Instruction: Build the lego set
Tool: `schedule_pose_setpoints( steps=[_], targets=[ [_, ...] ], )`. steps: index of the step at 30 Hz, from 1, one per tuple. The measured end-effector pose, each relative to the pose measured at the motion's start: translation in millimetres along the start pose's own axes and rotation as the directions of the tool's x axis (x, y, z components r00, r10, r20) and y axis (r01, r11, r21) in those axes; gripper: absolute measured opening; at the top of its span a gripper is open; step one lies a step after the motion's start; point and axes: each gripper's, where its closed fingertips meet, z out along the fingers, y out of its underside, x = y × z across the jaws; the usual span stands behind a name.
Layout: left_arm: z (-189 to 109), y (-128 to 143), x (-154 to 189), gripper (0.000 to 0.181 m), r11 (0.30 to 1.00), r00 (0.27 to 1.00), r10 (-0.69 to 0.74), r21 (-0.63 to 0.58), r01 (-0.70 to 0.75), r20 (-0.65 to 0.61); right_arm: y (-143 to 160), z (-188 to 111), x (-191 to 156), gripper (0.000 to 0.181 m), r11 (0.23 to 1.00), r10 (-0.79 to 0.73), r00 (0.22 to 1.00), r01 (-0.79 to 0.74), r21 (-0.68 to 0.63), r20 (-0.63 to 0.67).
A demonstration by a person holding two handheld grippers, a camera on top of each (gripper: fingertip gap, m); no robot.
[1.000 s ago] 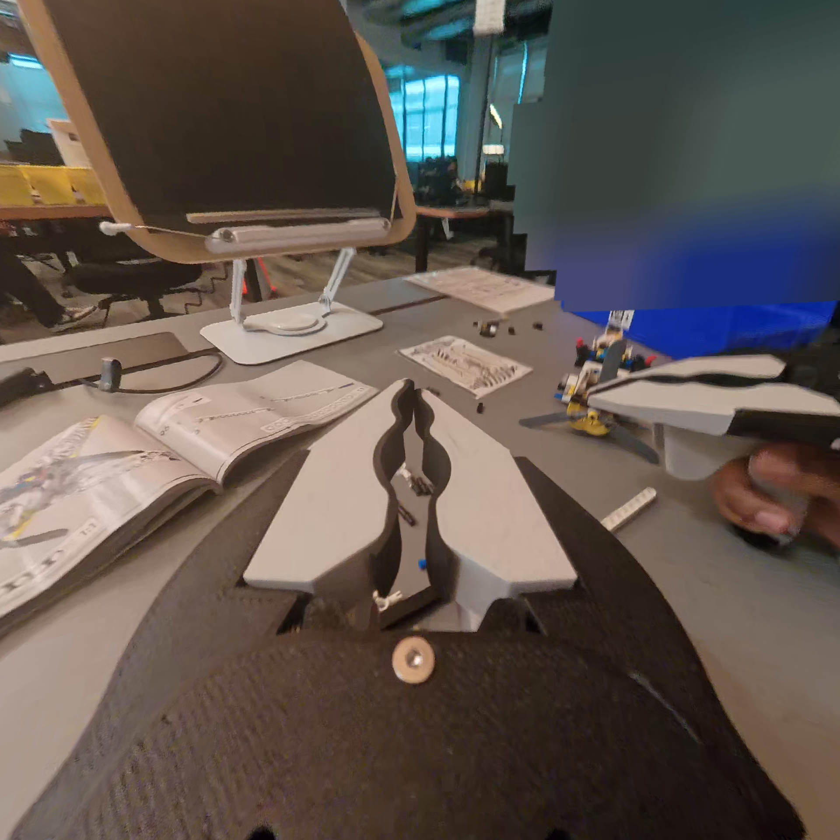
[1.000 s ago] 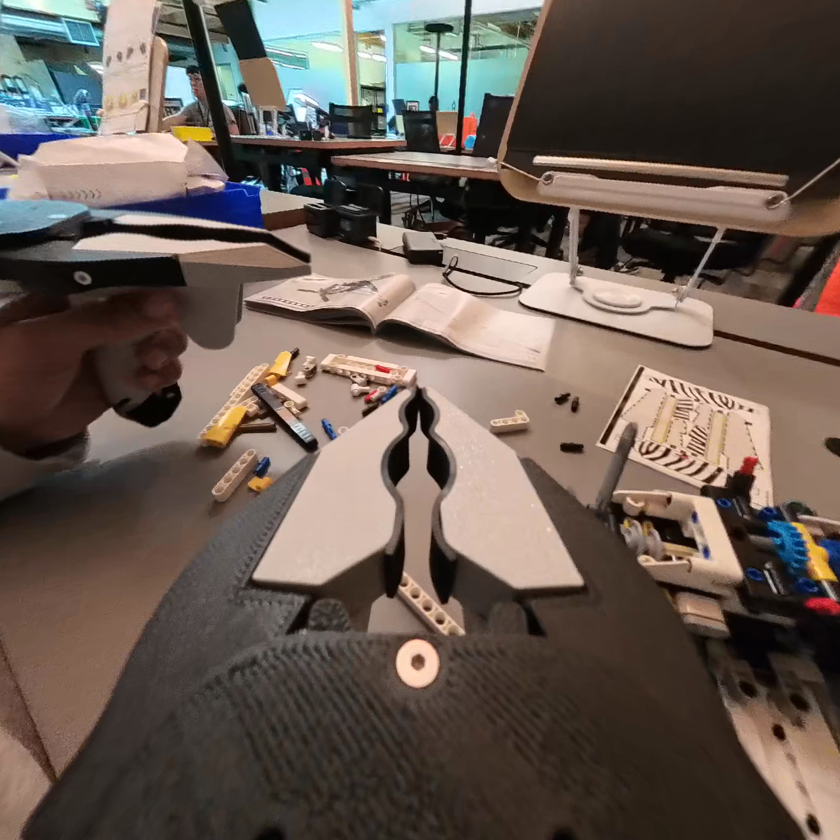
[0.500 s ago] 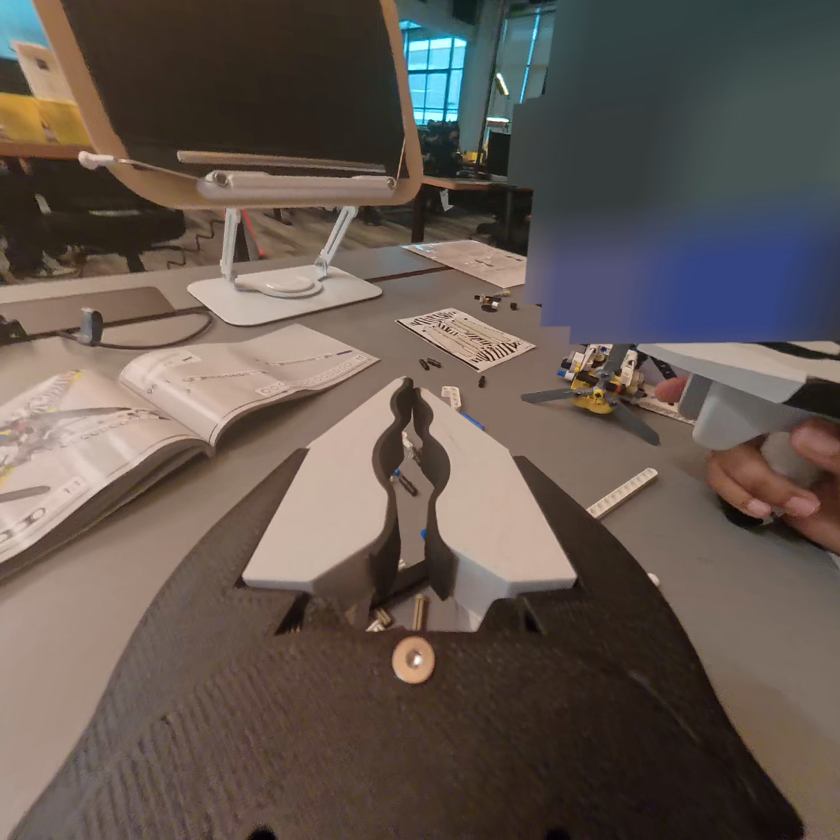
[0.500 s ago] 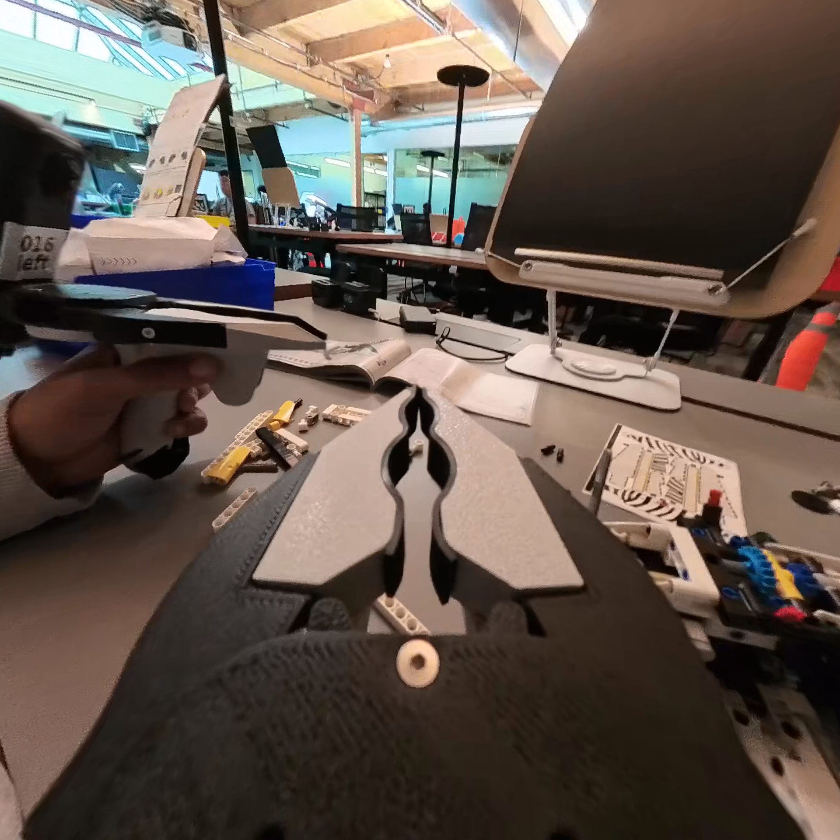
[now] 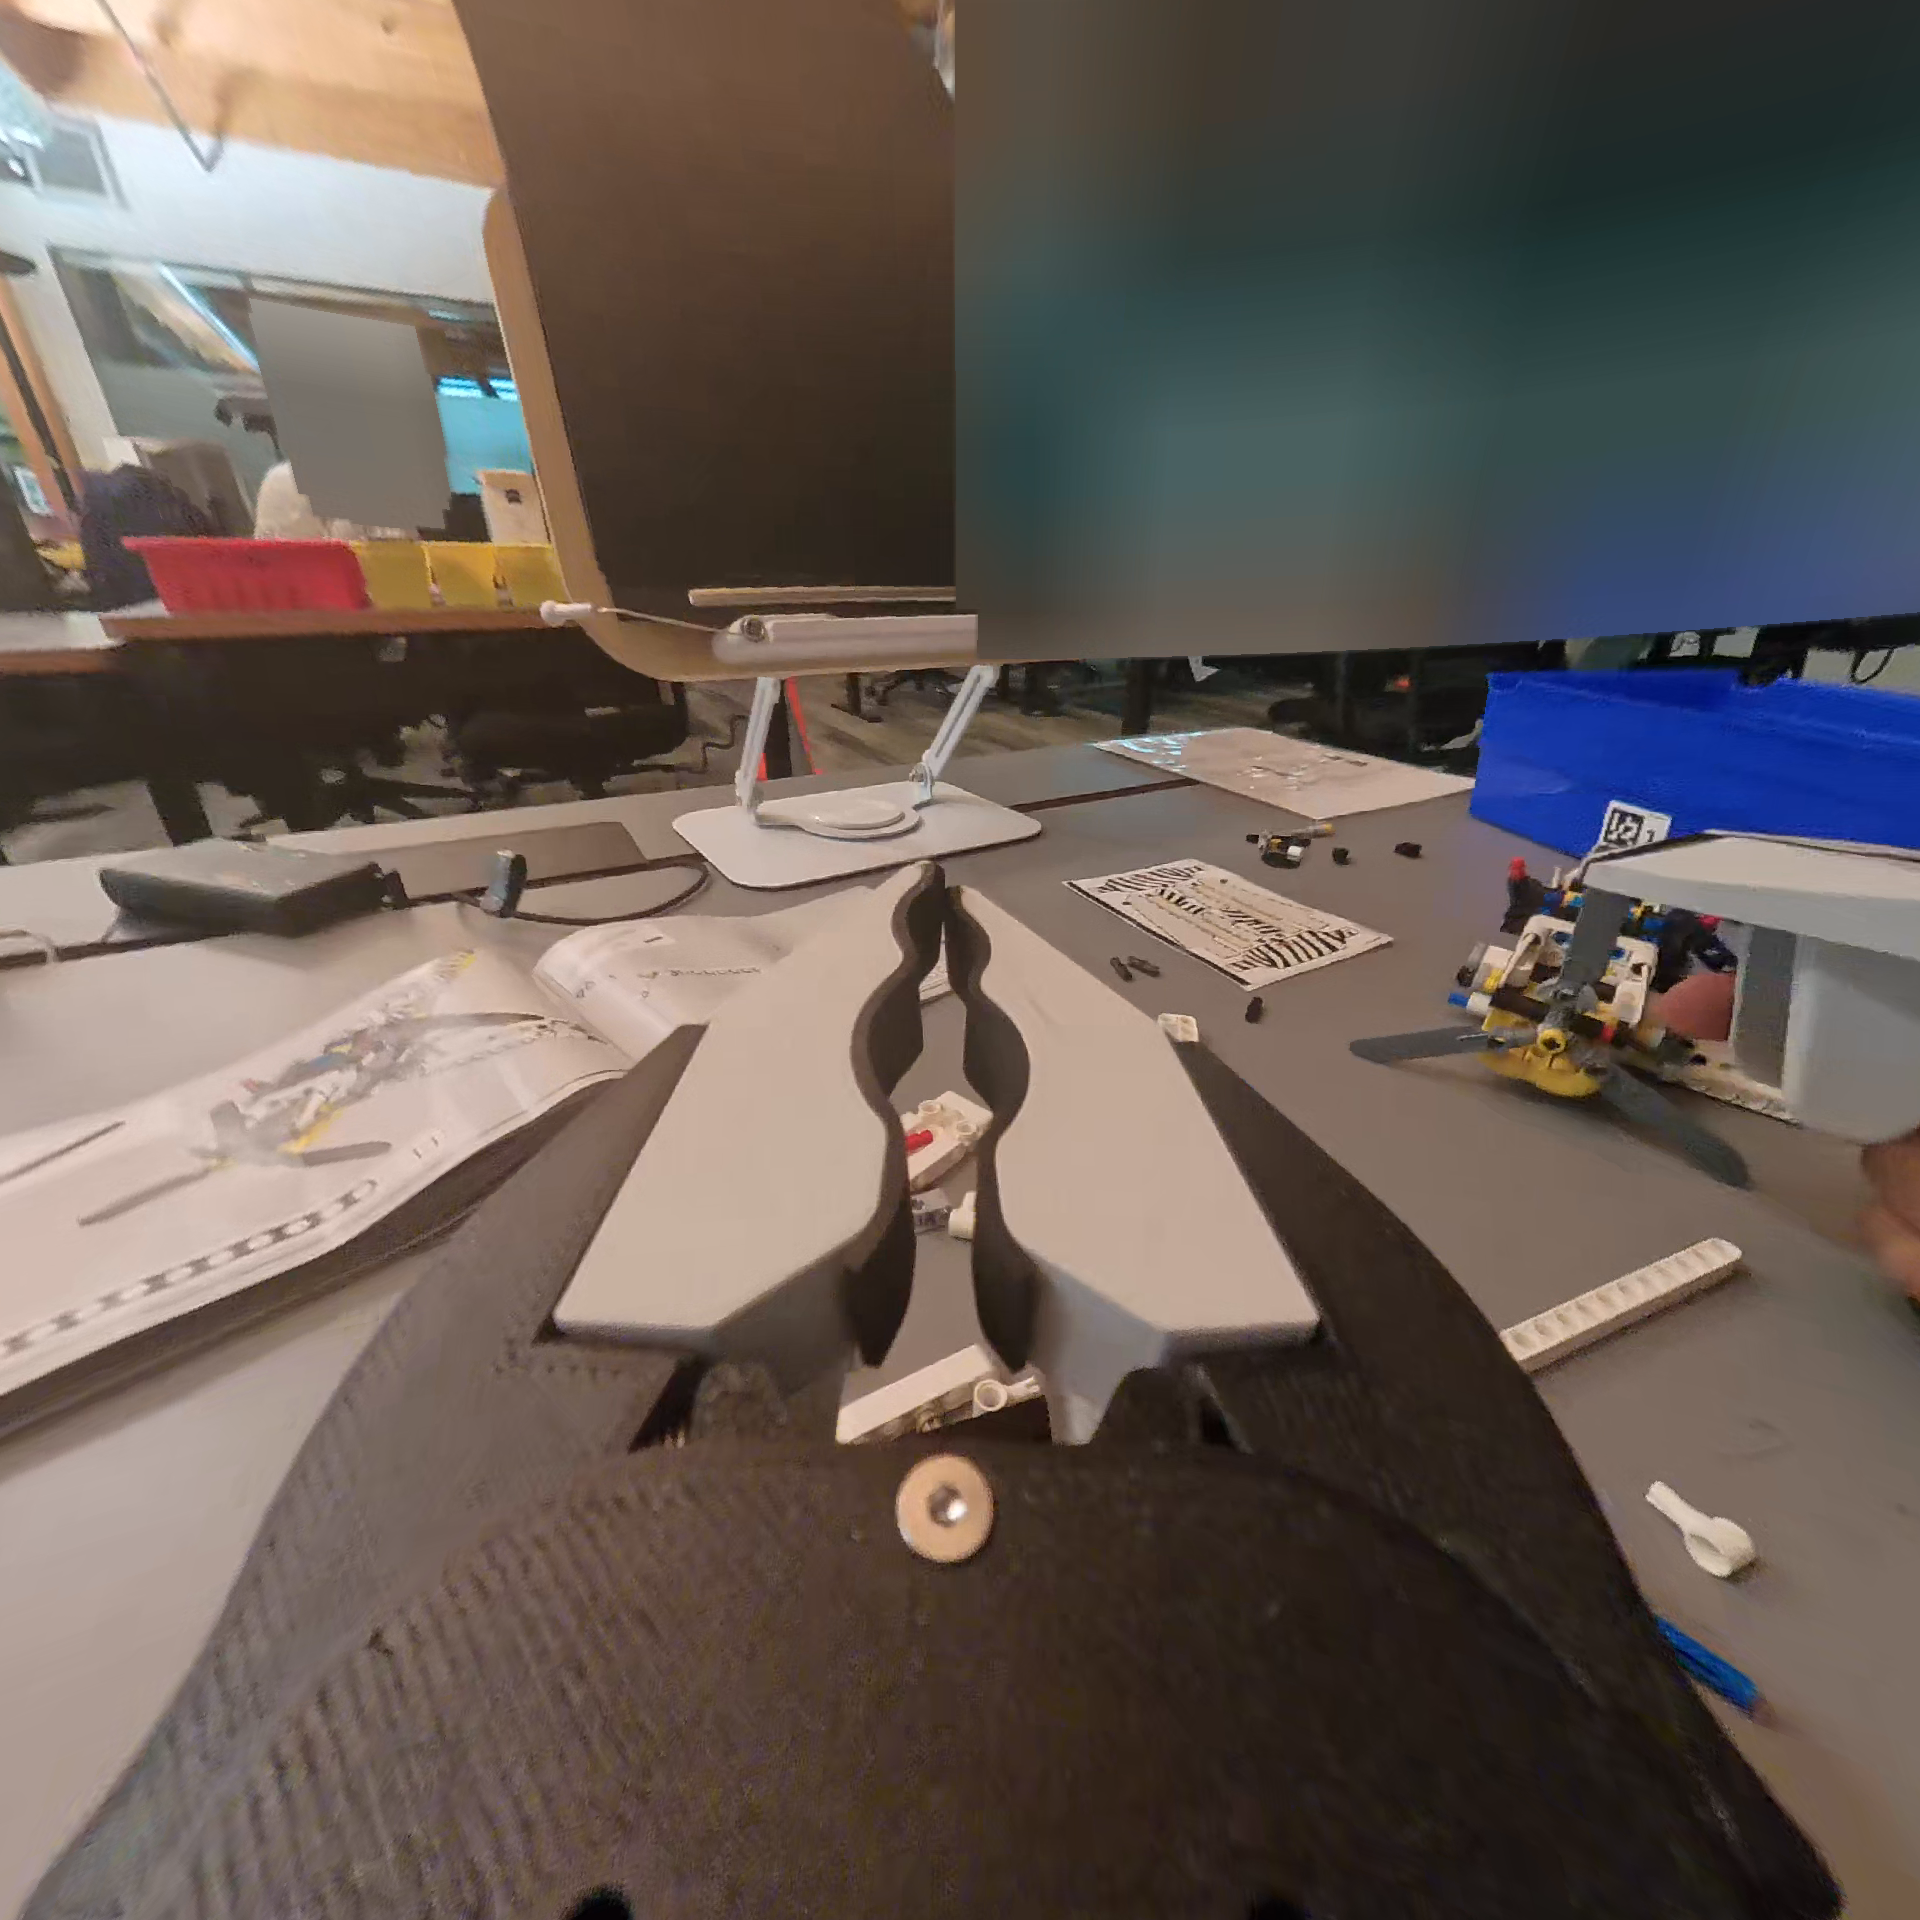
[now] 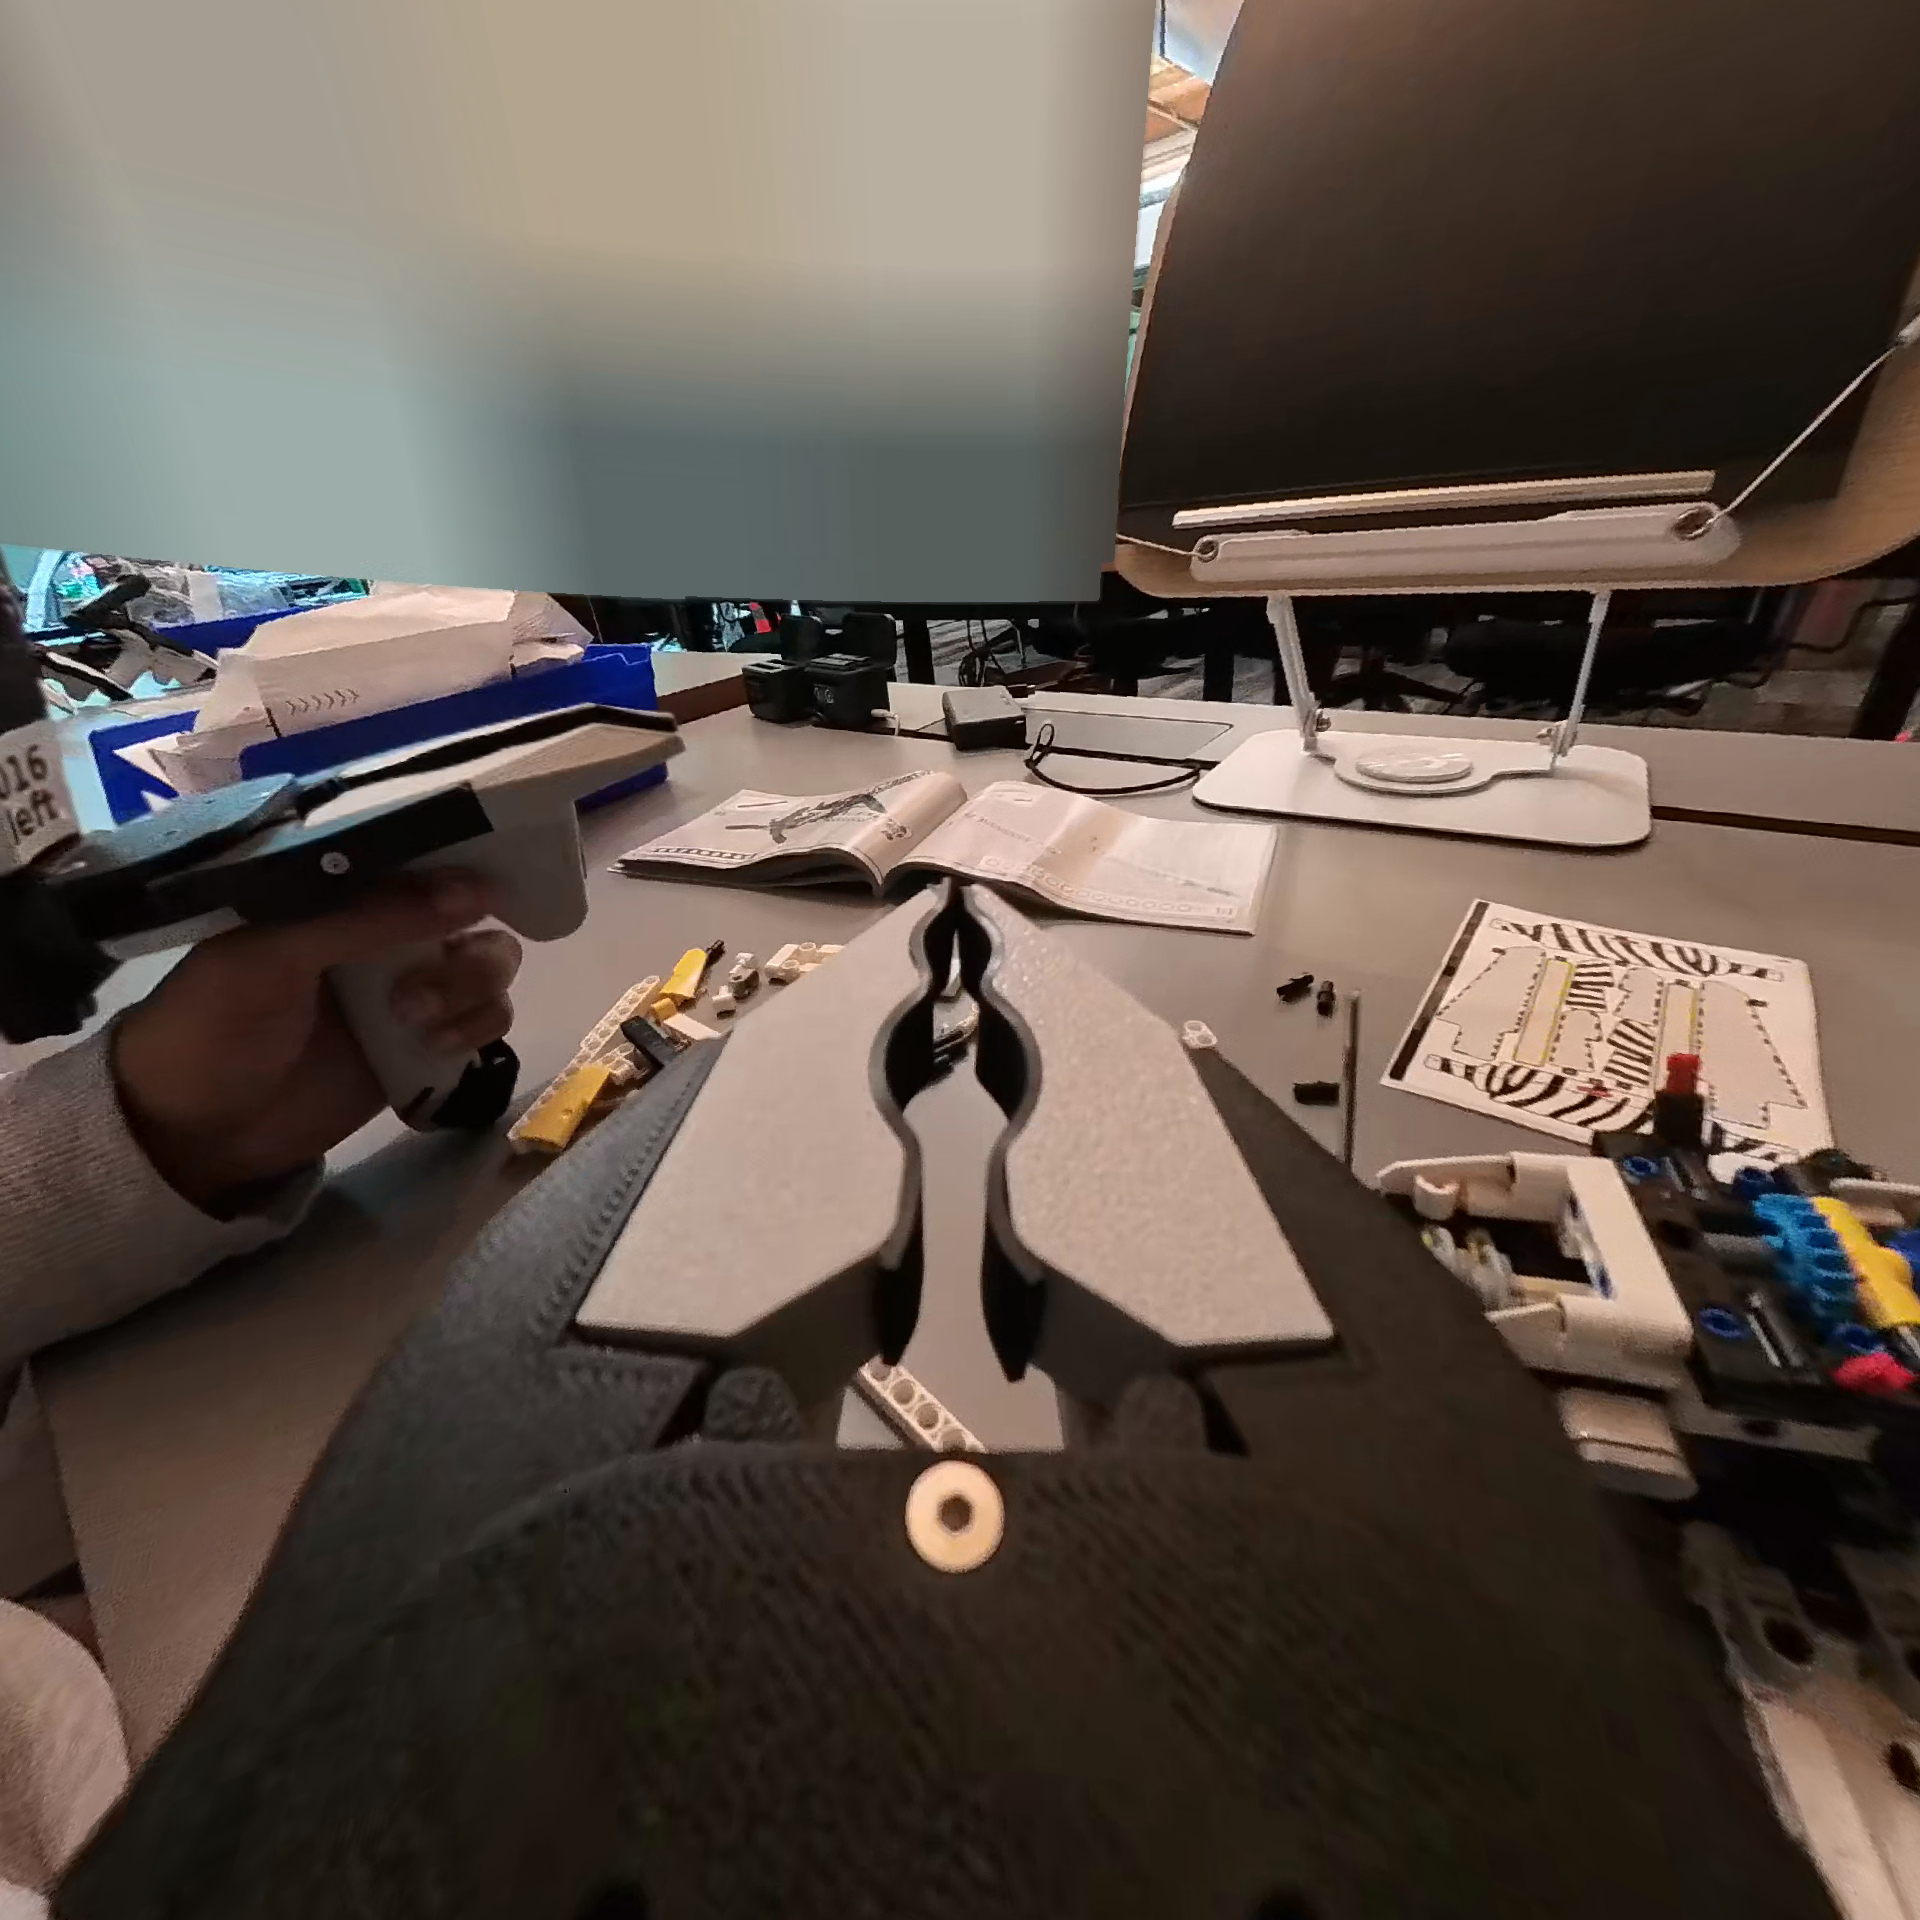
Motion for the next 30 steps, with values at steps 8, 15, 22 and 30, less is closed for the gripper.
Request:
schedule_pose_setpoints(
  steps=[8, 15, 22, 30],
  targets=[
    [2.5, 4.6, 2.6, 0.0, 0.995, 0.995, -0.094, -0.036, 0.093, -0.038, 0.7, 2.2, 4.4, 0.0, 1.0, 0.029, 1.0, -0.029, -0.006, -0.005],
    [2.0, 5.8, -3.9, 0.0, 0.986, 0.986, -0.163, -0.04, 0.161, -0.036, 0.6, 2.3, -3.5, 0.0, 1.0, 0.001, 0.999, -0.001, -0.004, 0.037],
    [1.6, 5.7, -3.7, 0.0, 0.987, 0.987, -0.155, -0.039, 0.154, -0.032, -1.2, 0.0, -9.4, 0.0, 1.0, -0.002, 0.997, 0.001, 0.01, 0.082],
    [1.4, 4.9, -2.3, 0.0, 0.983, 0.982, -0.18, -0.032, 0.179, -0.049, -2.4, -0.8, -8.1, 0.002, 1.0, 0.014, 0.996, -0.016, 0.018, 0.086]
  ],
)
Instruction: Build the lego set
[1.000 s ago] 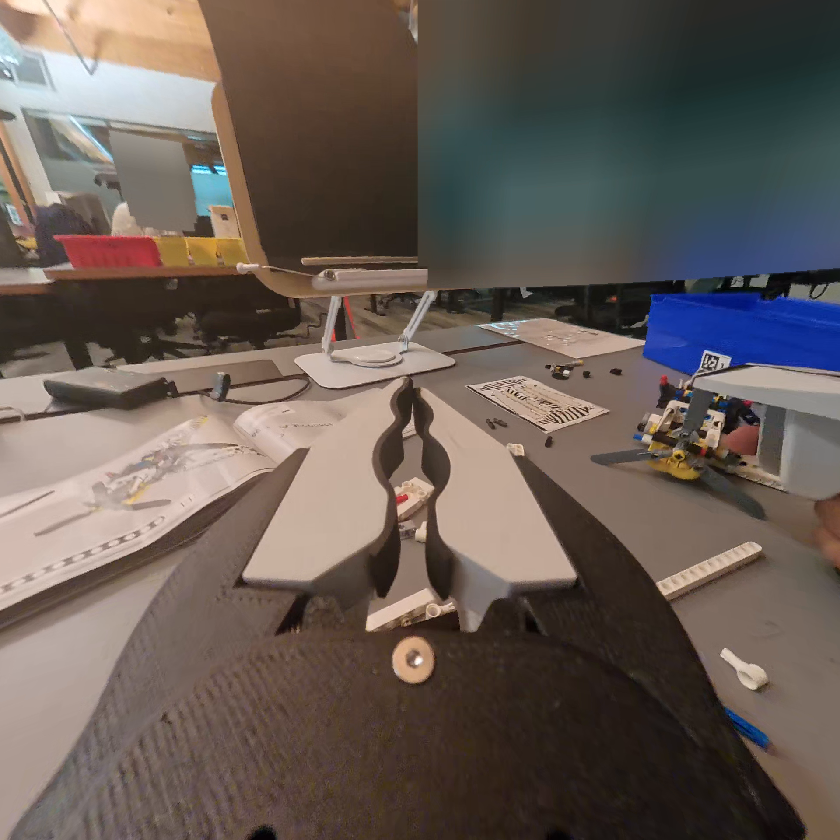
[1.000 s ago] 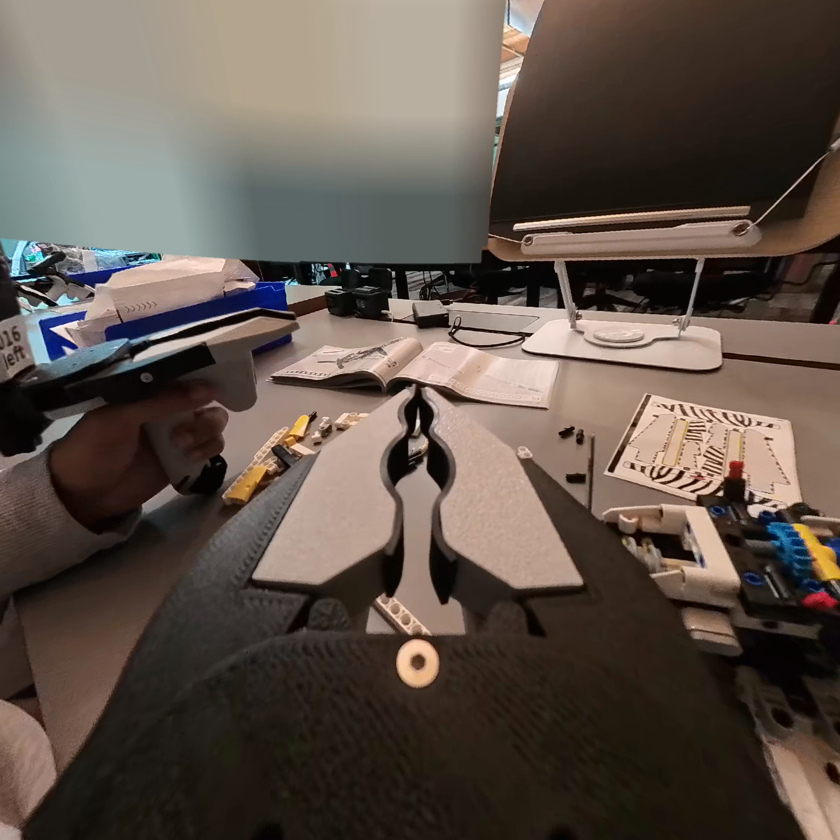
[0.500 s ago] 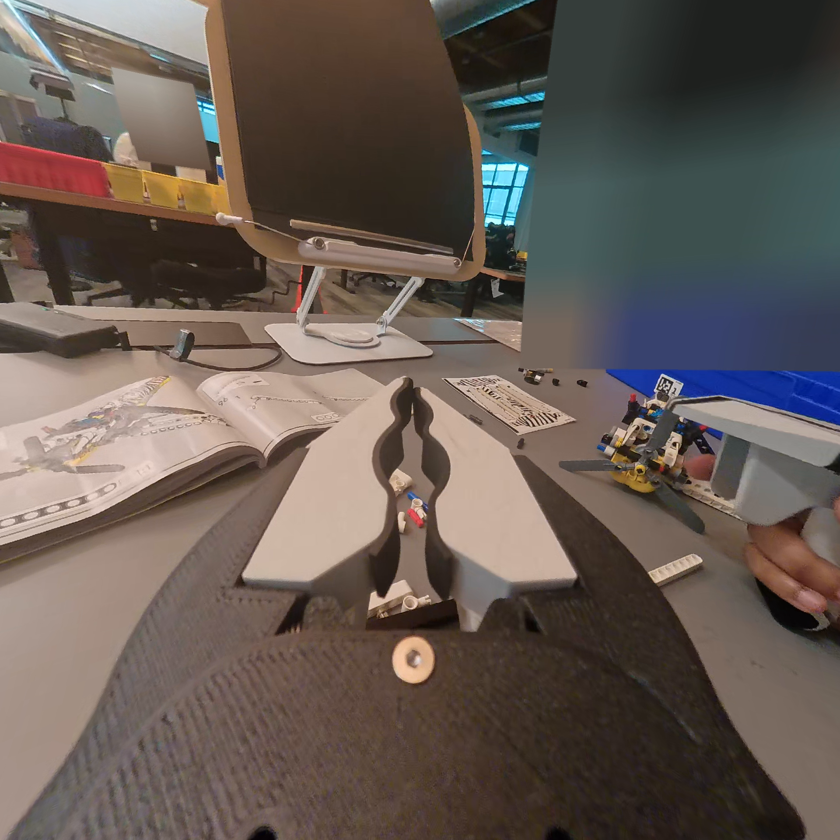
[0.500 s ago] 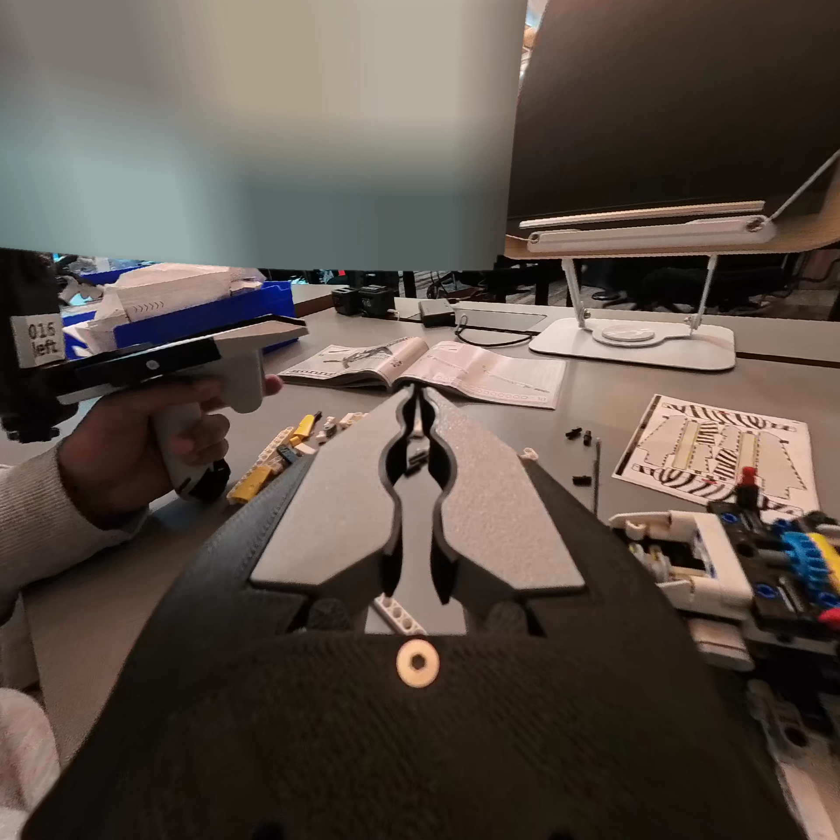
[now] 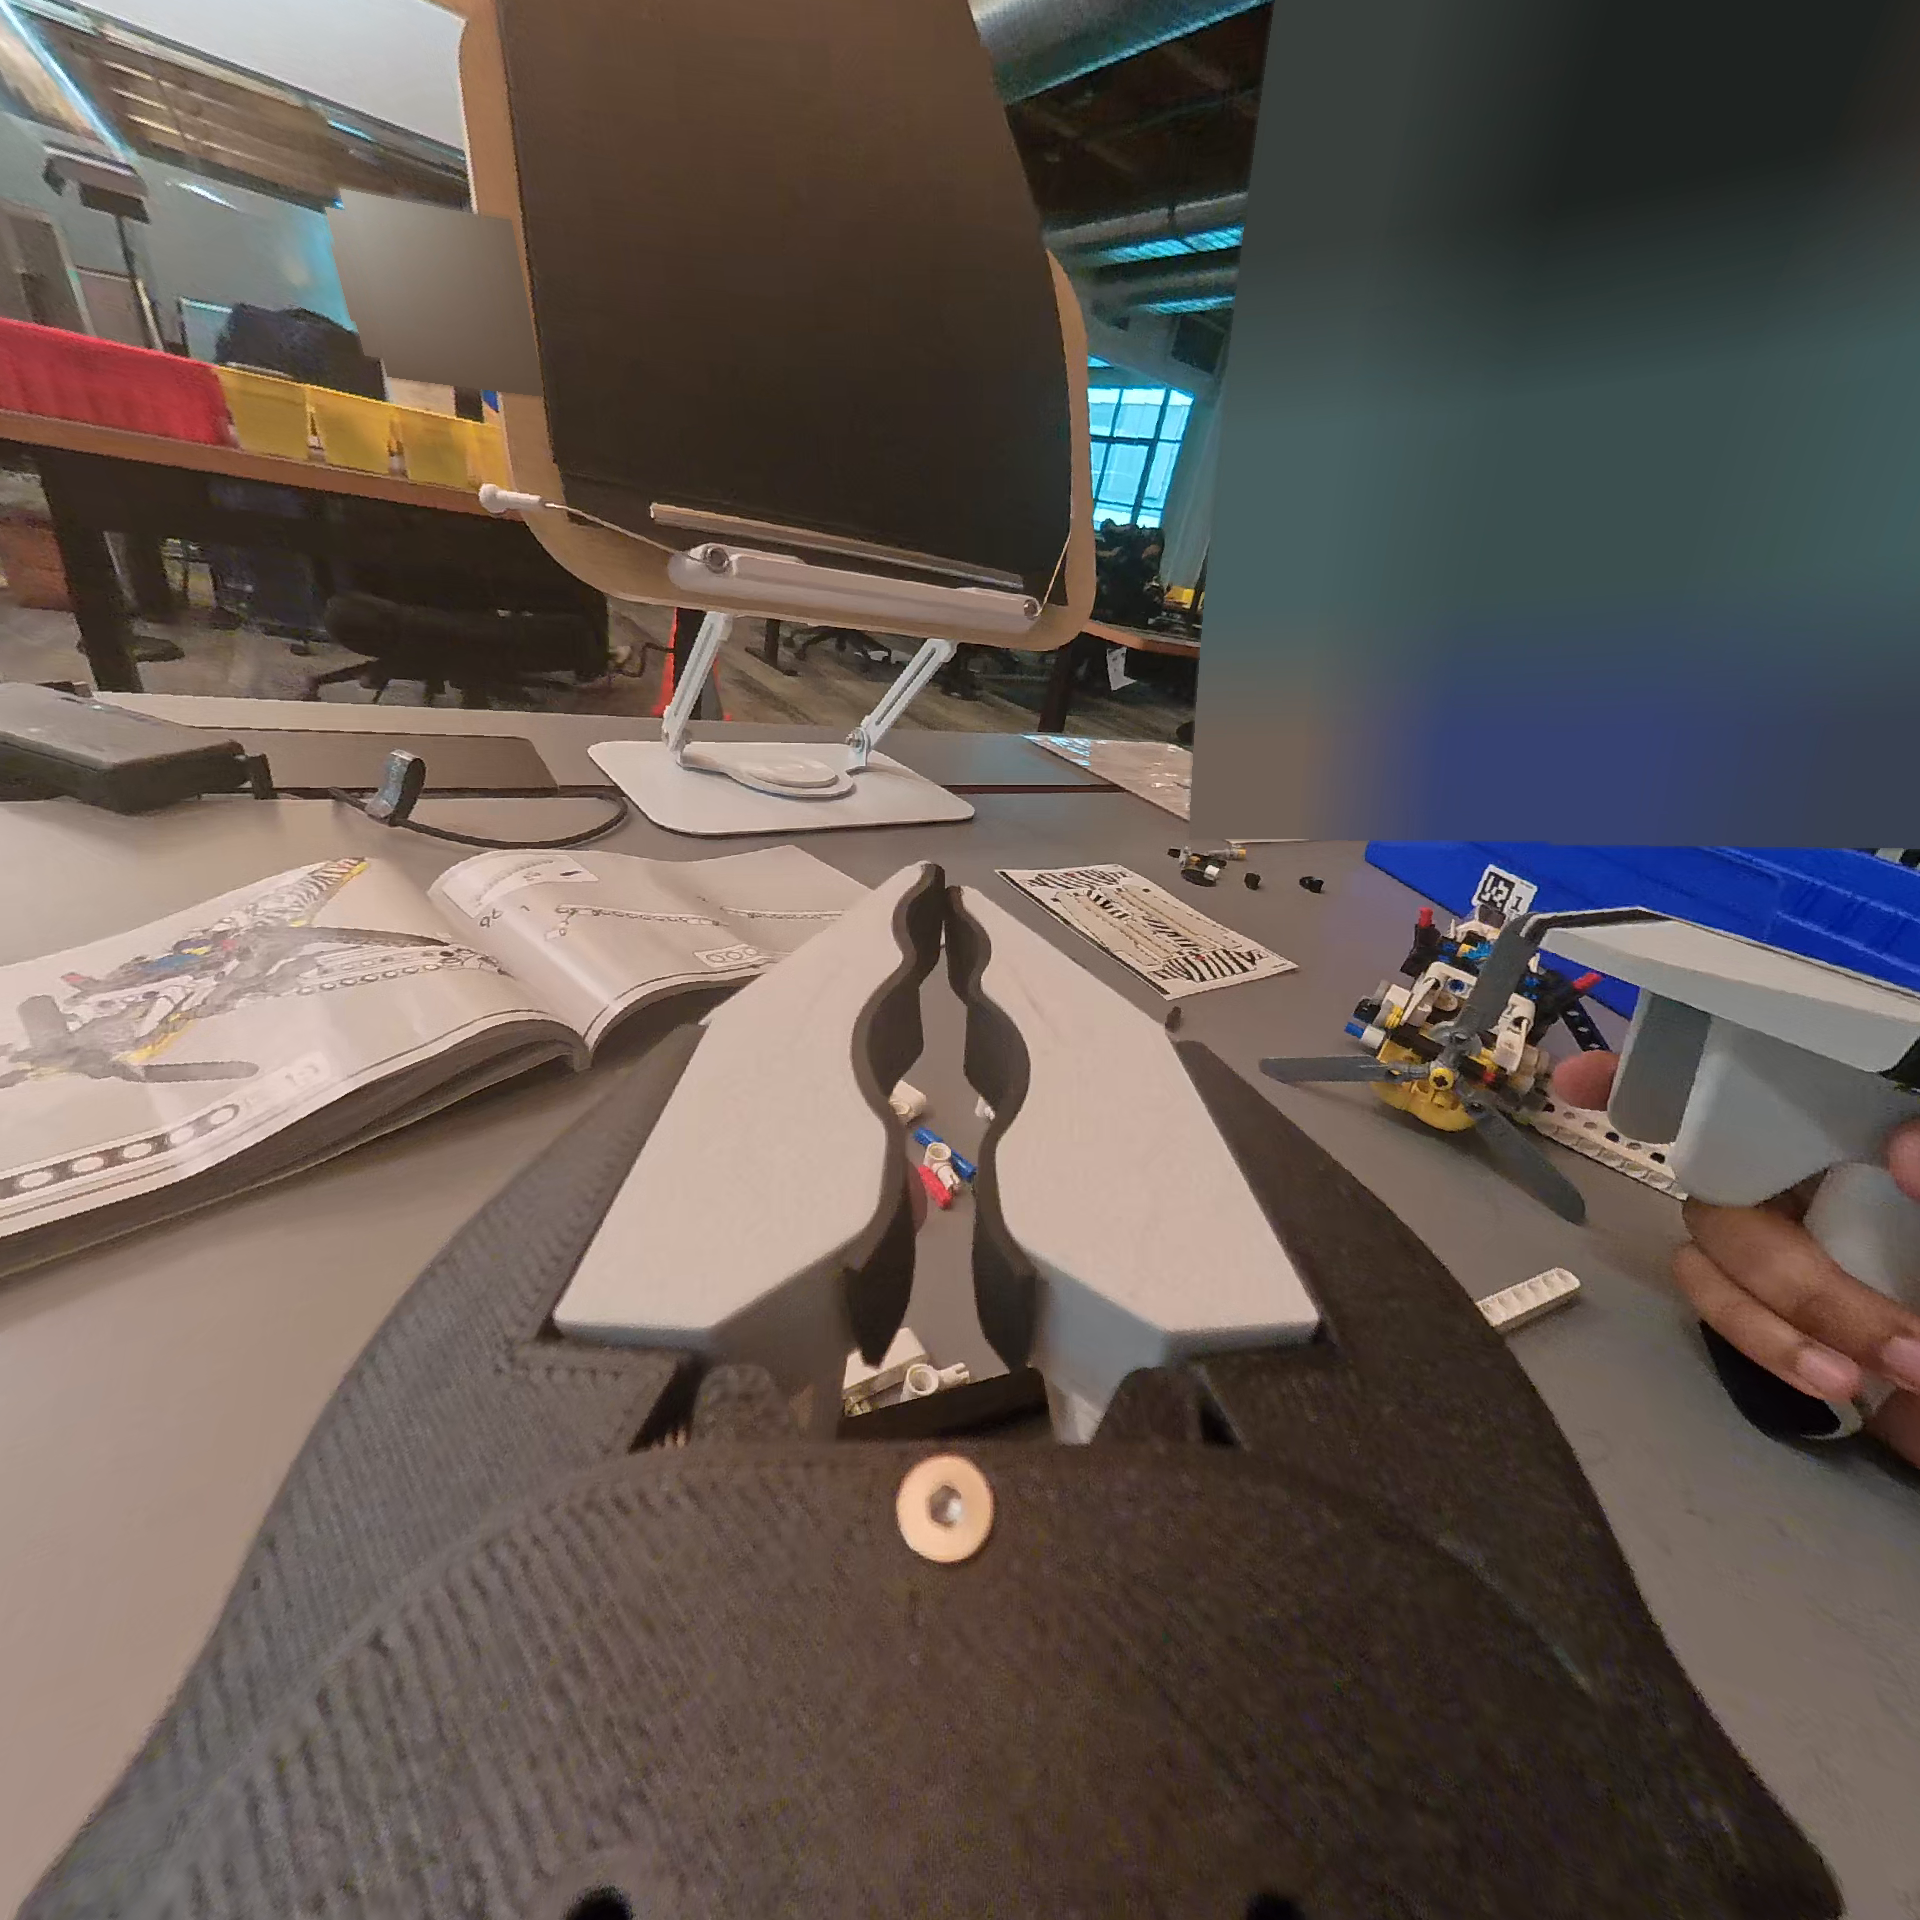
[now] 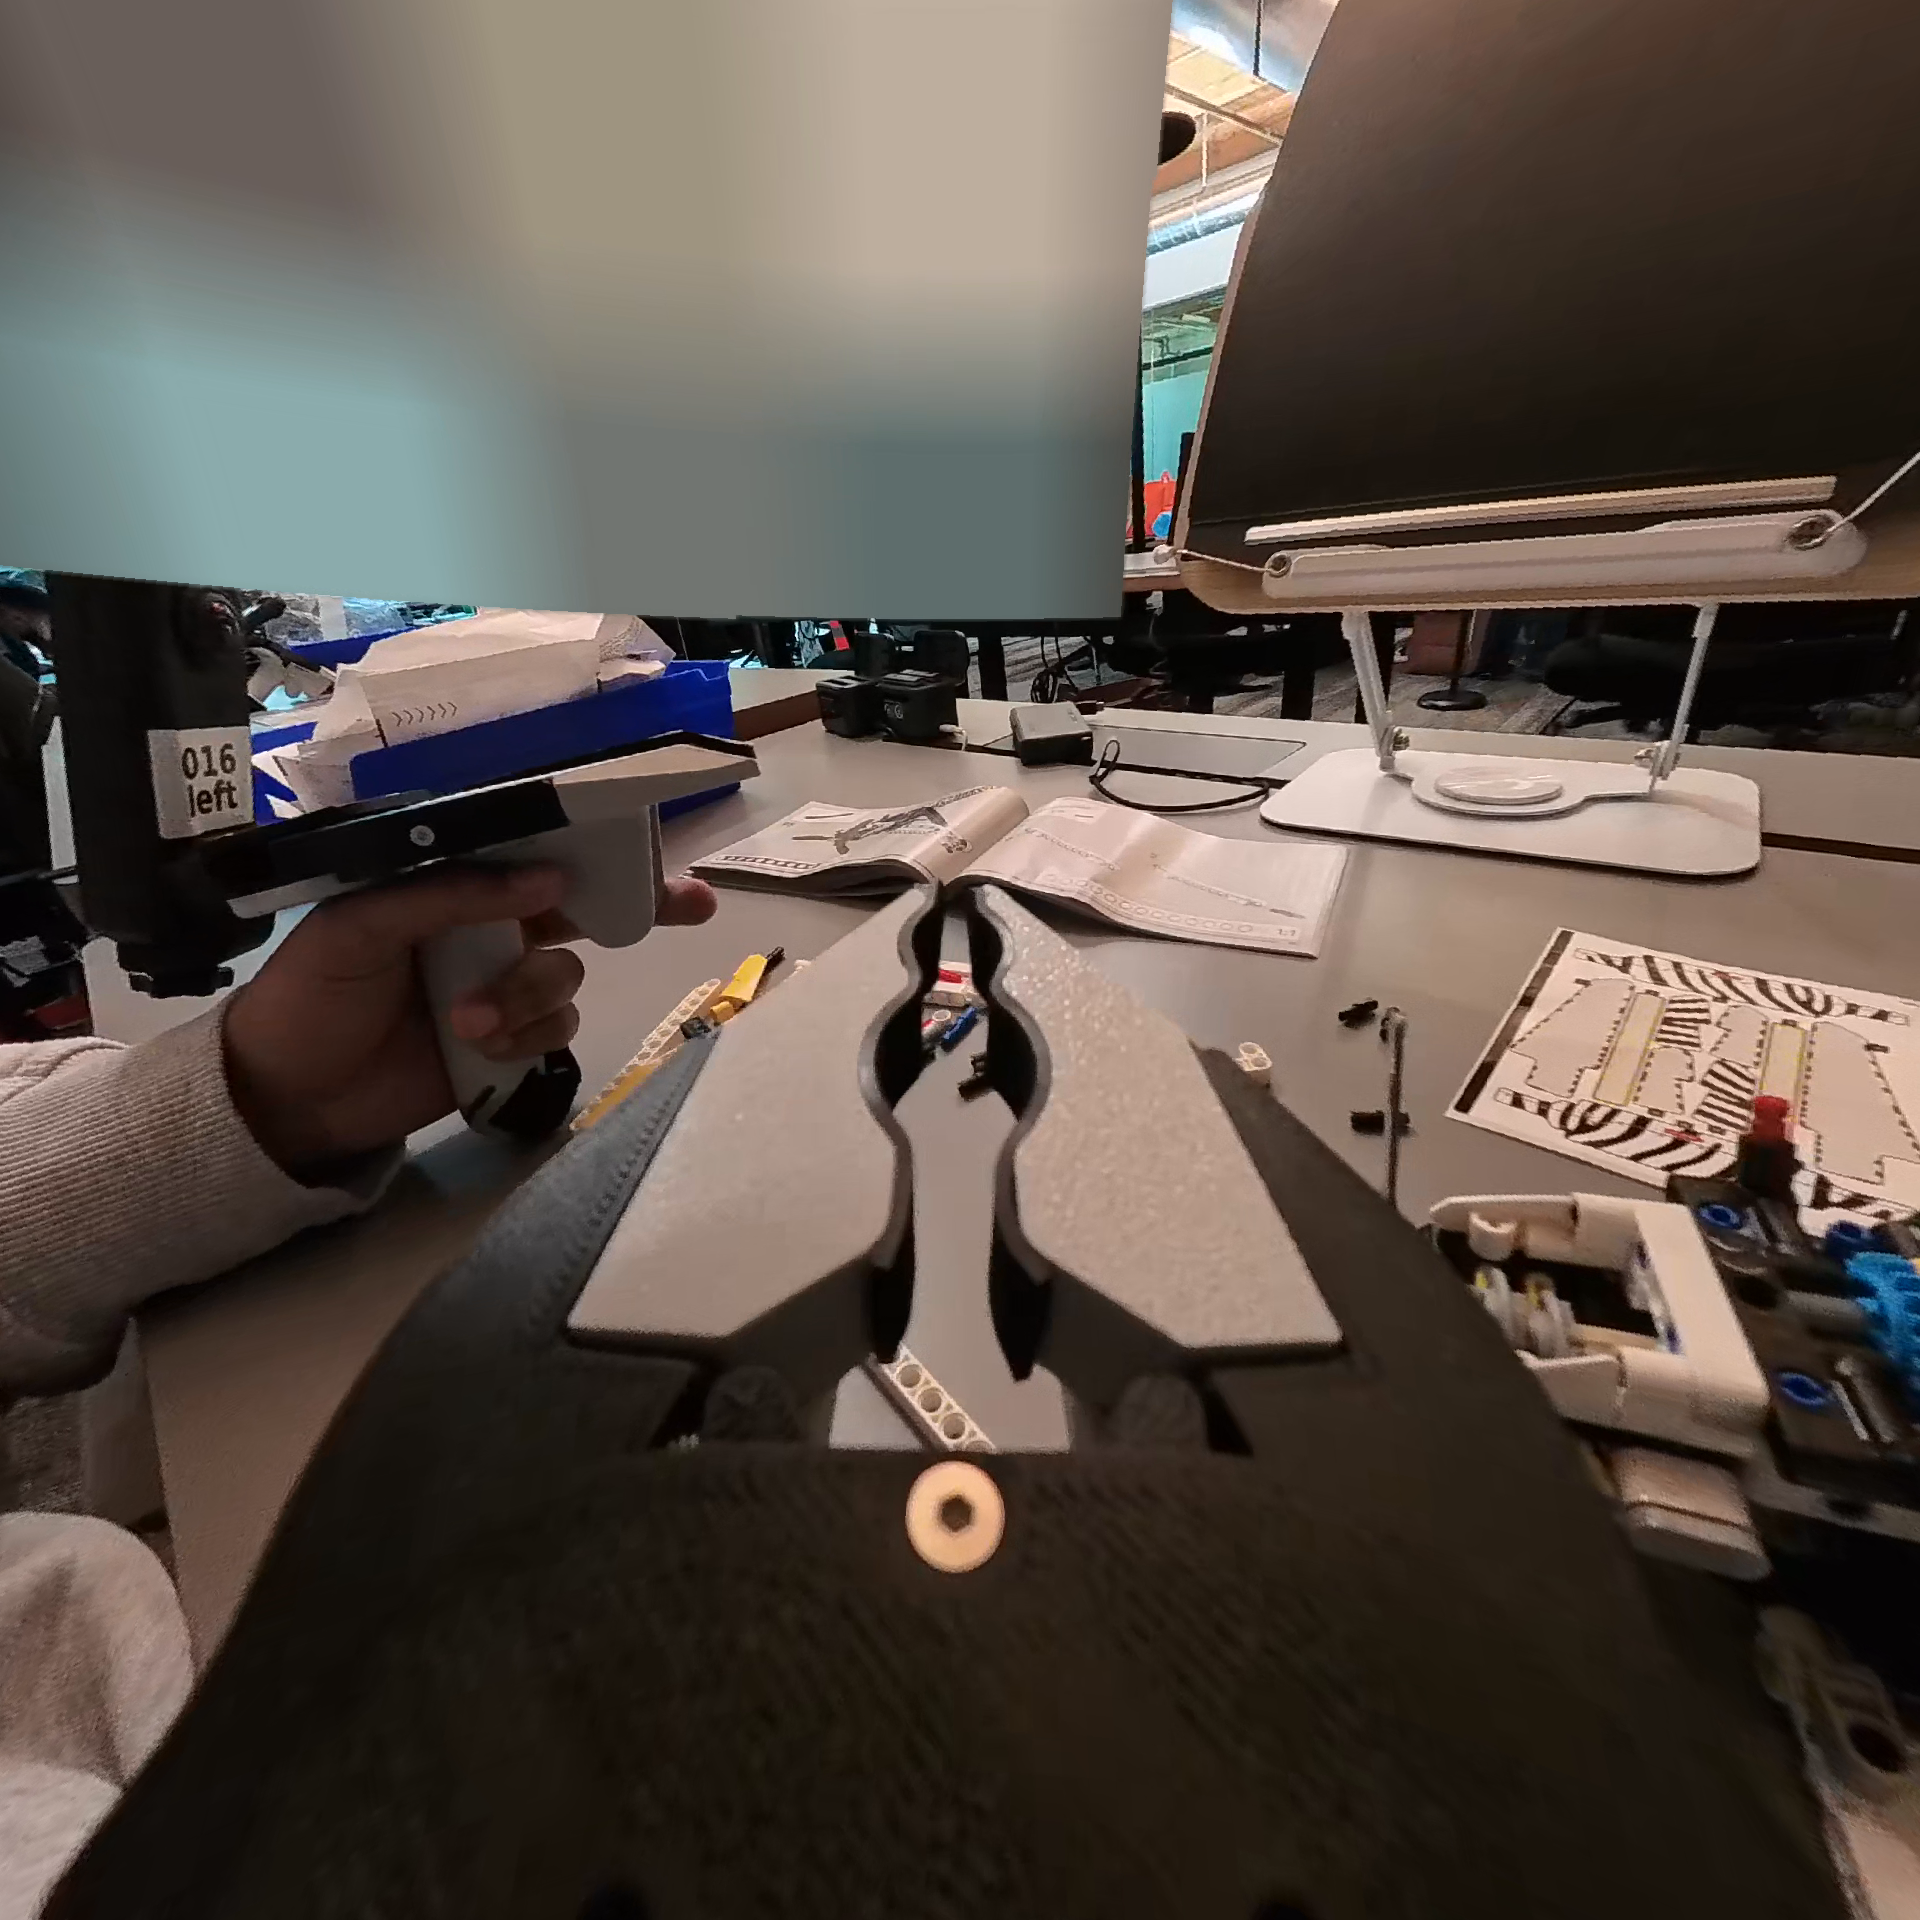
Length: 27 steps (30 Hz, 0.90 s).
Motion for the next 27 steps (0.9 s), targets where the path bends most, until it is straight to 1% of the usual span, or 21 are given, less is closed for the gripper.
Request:
schedule_pose_setpoints(
  steps=[15, 21, 27],
  targets=[
    [-1.4, -1.5, -1.1, 0.0, 1.0, 1.0, 0.008, 0.011, -0.008, 0.014, -0.8, -0.8, -2.8, 0.004, 1.0, -0.011, 1.0, 0.011, 0.008, 0.014],
    [-4.4, -4.1, -14.1, 0.0, 1.0, 0.996, 0.003, 0.025, -0.006, 0.084, -1.1, -1.3, -3.6, 0.004, 1.0, -0.013, 1.0, 0.012, 0.011, 0.019],
    [-3.9, -3.6, -14.9, 0.0, 1.0, 0.996, 0.001, 0.022, -0.003, 0.085, -1.0, -1.1, -4.0, 0.005, 1.0, -0.012, 1.0, 0.011, 0.011, 0.023]
  ],
)
